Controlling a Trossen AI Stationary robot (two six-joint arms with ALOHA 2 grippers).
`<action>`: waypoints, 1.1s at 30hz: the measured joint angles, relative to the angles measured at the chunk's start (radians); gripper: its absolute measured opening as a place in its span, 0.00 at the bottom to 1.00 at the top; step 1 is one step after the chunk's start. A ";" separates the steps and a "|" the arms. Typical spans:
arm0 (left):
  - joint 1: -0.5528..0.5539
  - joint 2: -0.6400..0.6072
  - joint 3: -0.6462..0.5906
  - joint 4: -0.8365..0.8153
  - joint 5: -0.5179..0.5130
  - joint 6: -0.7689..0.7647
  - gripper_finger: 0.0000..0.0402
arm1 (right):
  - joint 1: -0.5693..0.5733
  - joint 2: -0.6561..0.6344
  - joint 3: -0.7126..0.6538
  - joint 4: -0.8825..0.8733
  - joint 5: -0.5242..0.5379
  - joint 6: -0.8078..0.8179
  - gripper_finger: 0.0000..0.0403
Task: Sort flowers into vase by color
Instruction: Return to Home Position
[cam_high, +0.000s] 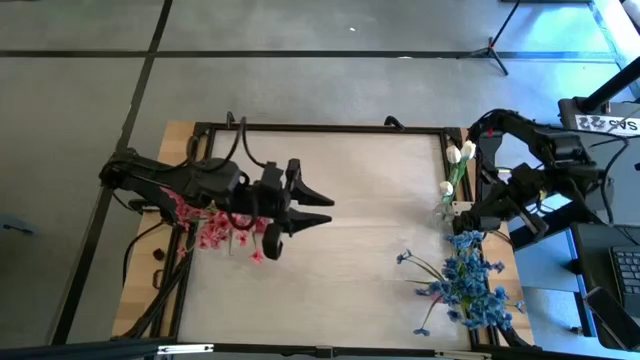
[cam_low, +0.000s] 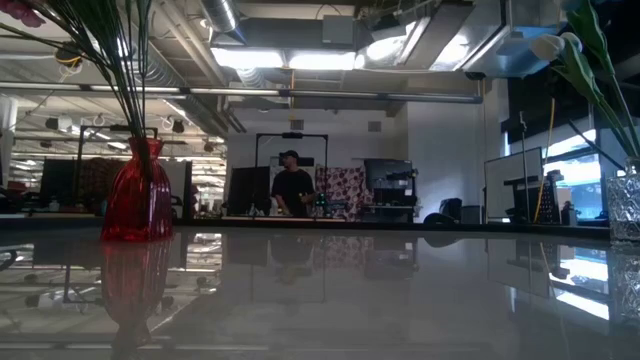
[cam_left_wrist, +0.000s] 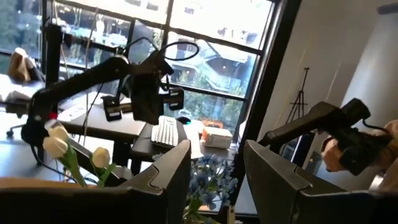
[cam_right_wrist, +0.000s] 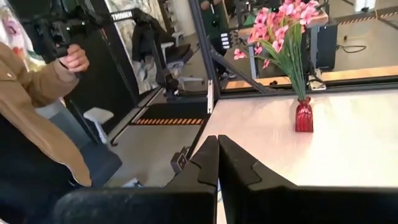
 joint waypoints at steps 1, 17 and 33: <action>0.000 -0.001 0.000 0.001 0.000 0.014 0.36 | 0.000 0.000 -0.012 0.015 0.004 -0.002 0.00; 0.008 -0.015 0.000 -0.003 0.002 0.049 0.36 | -0.184 0.052 -0.135 0.153 0.053 -0.008 0.00; 0.026 -0.015 0.000 0.006 0.002 0.050 0.36 | -1.170 0.203 -0.140 0.965 -0.812 -0.825 0.00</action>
